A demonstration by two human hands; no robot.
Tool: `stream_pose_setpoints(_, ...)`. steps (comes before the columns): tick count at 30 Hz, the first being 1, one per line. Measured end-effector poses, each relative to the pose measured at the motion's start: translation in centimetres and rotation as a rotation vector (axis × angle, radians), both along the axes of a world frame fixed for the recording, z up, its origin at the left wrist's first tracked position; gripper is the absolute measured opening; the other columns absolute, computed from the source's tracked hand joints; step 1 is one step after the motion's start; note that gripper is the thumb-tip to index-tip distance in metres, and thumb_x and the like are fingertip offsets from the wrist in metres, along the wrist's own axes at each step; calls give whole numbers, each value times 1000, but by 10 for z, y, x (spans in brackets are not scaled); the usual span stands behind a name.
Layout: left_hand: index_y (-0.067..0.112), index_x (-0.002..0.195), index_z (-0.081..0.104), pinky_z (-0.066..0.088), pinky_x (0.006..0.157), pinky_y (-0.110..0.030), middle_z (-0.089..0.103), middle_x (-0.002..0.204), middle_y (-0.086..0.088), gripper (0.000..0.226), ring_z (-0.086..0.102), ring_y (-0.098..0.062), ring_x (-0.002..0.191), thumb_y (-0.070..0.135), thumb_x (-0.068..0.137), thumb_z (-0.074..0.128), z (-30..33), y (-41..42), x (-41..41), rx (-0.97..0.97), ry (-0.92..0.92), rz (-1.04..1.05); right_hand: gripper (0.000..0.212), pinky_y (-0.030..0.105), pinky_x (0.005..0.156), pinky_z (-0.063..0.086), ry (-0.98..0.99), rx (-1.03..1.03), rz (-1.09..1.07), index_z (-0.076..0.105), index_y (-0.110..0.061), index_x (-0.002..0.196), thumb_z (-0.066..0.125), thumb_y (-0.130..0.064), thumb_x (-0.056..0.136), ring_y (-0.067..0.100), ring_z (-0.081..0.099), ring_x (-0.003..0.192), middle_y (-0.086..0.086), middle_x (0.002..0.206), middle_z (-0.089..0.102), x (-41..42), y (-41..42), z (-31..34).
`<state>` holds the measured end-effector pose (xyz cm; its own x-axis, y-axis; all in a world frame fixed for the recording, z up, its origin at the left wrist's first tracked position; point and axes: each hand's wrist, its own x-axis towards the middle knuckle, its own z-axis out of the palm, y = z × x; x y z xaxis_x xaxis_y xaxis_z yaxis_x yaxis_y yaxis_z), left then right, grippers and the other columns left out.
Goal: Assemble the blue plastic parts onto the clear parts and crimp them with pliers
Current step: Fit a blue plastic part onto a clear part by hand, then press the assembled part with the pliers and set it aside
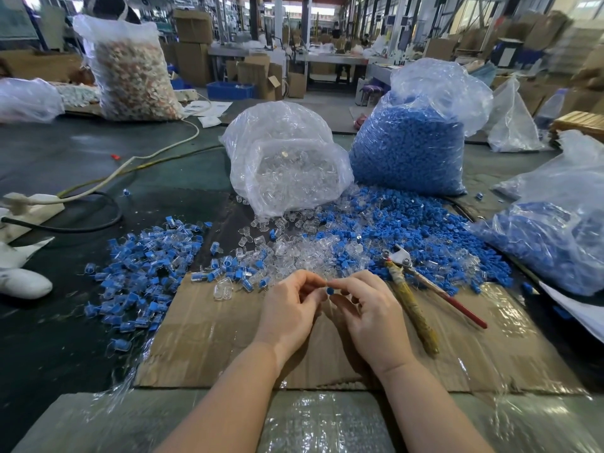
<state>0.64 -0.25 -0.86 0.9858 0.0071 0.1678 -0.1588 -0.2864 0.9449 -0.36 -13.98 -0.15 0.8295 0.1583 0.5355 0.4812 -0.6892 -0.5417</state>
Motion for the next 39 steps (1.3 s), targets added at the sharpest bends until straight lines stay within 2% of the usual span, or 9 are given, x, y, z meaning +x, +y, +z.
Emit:
stream_pose_setpoints(7, 25, 82, 63, 54, 69, -23, 67, 76, 2, 20, 64, -9, 70, 6, 87, 61, 2, 0, -1, 21, 0, 3, 16, 37, 70, 52, -7, 3, -2, 72, -14, 96, 69, -18, 81, 17, 57, 81, -1, 84, 60, 0, 0, 0)
stream_pose_setpoints(16, 23, 77, 62, 45, 62, -8, 63, 71, 7, 17, 56, 6, 62, 8, 83, 67, 4, -1, 0, 48, -19, 18, 18, 33, 77, 51, -1, -1, -21, 70, -12, 95, 73, -12, 77, 15, 58, 85, -3, 88, 61, 1, 2, -1)
stream_pose_setpoints(20, 23, 77, 61, 45, 63, -8, 64, 73, 5, 18, 57, -1, 66, 8, 83, 67, 4, -1, 0, 39, -1, 48, 28, 36, 88, 46, -23, -40, -225, 67, -11, 106, 73, -17, 79, 16, 53, 93, 2, 99, 61, 4, -7, 3)
stream_pose_setpoints(23, 24, 75, 61, 43, 61, -7, 63, 72, 6, 19, 55, 4, 63, 7, 83, 67, 4, -1, 0, 32, 5, 73, 47, 38, 102, 30, 195, -125, -571, 51, -15, 129, 59, -38, 88, 25, 45, 116, 10, 125, 52, 6, -23, 11)
stream_pose_setpoints(25, 24, 75, 61, 43, 60, -7, 63, 72, 6, 20, 55, 7, 62, 7, 83, 67, 4, -1, 0, 24, 12, 71, 64, 47, 108, 24, 449, -356, -745, 29, -18, 142, 37, -56, 92, 31, 33, 131, 16, 142, 38, 7, -39, 14)
stream_pose_setpoints(29, 26, 74, 60, 43, 63, -7, 63, 74, 8, 21, 56, 5, 66, 9, 83, 67, 4, -1, 1, 58, 8, 74, 82, 58, 109, 15, 752, -533, -781, 4, -21, 149, 19, -72, 86, 30, 24, 138, 11, 152, 24, 3, -61, 14)
stream_pose_setpoints(32, 27, 75, 59, 43, 64, -6, 62, 75, 8, 21, 56, 0, 69, 9, 83, 66, 6, -2, 0, 66, 15, 77, 83, 57, 110, 15, 734, -597, -778, 5, -18, 149, 23, -70, 87, 30, 25, 138, 11, 152, 24, 1, -60, 13)
stream_pose_setpoints(35, 21, 79, 62, 44, 60, -7, 63, 75, 4, 14, 57, -1, 67, 8, 84, 65, 9, -1, 2, 27, 58, 87, 66, 50, 107, 24, 649, -615, -796, 27, -12, 139, 30, -57, 93, 33, 33, 128, 16, 140, 36, 1, -53, 18)
stream_pose_setpoints(39, 8, 84, 61, 48, 49, -13, 63, 70, -6, 8, 58, -1, 50, 0, 86, 61, 18, 0, 4, -291, 204, 83, 41, 40, 90, 37, 511, -631, -776, 43, -14, 110, 33, -50, 94, 28, 43, 112, 12, 122, 47, -4, -47, 31)
